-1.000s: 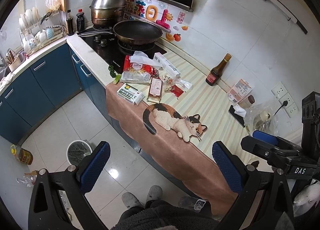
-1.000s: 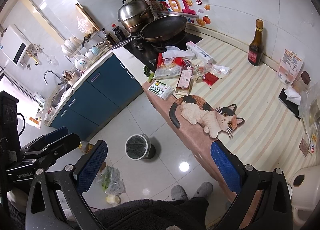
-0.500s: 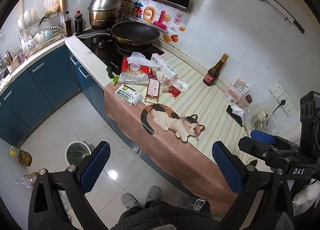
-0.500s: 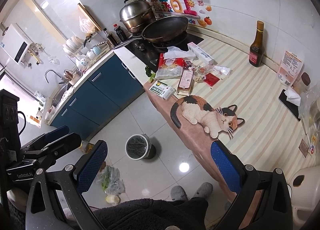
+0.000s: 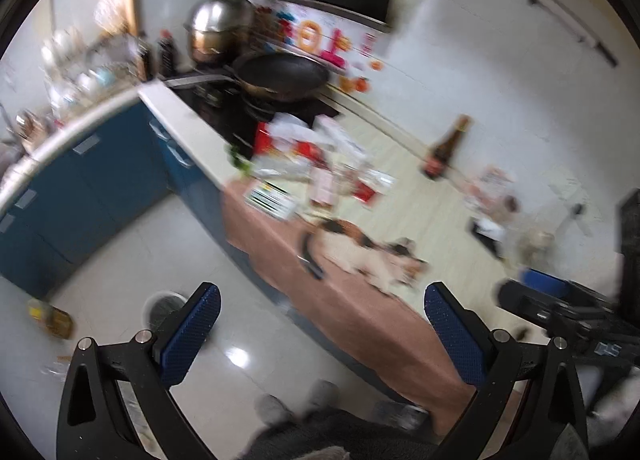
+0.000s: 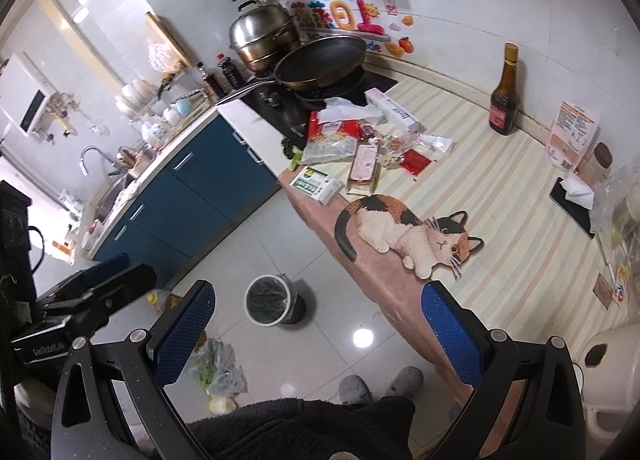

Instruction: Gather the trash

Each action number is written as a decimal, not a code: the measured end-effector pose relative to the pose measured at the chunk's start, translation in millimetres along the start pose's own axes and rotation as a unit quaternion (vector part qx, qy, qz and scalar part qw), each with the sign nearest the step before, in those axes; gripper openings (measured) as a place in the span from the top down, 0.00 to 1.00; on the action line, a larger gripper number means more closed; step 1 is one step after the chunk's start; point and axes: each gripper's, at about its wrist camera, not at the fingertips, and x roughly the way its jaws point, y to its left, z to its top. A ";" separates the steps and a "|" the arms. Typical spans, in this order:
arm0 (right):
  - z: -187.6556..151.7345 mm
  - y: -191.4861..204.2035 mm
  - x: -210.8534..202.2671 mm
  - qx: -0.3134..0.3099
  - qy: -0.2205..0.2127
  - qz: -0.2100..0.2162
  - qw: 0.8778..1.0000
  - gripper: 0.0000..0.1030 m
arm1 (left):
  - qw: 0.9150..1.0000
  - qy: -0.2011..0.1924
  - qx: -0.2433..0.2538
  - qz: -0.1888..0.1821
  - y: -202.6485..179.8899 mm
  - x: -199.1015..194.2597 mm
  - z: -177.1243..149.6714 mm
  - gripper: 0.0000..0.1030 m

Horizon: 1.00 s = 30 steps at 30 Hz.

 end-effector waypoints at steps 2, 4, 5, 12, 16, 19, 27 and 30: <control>1.9 -0.7 6.0 0.010 -0.004 -0.026 1.000 0.00 | 0.998 -0.017 0.006 0.052 5.5 11.4 8.2 0.00; 8.5 -2.8 18.3 0.020 -0.012 -0.063 0.998 0.00 | 0.996 -0.018 0.007 0.082 13.4 29.7 16.2 0.00; 12.1 -5.0 26.1 0.026 -0.016 -0.077 0.997 0.00 | 0.996 -0.014 0.006 0.093 18.1 40.7 20.1 0.00; 51.3 -31.8 108.1 0.065 -0.005 -0.150 0.986 0.00 | 0.989 0.057 -0.008 0.139 48.6 141.1 57.1 0.00; 88.6 -55.9 181.1 0.087 0.019 -0.163 0.983 0.00 | 0.980 0.100 -0.029 0.171 65.9 205.7 77.7 0.00; 117.8 -70.2 245.2 0.088 0.049 -0.159 0.982 0.00 | 0.969 0.135 -0.050 0.199 80.9 255.2 93.9 0.00; 174.0 -77.6 407.2 0.060 0.140 -0.140 0.978 0.06 | 0.940 0.223 -0.081 0.244 108.0 364.4 108.7 0.00; 180.1 -73.7 445.1 0.057 0.172 -0.127 0.975 0.12 | 0.928 0.251 -0.101 0.254 119.9 385.5 102.9 0.00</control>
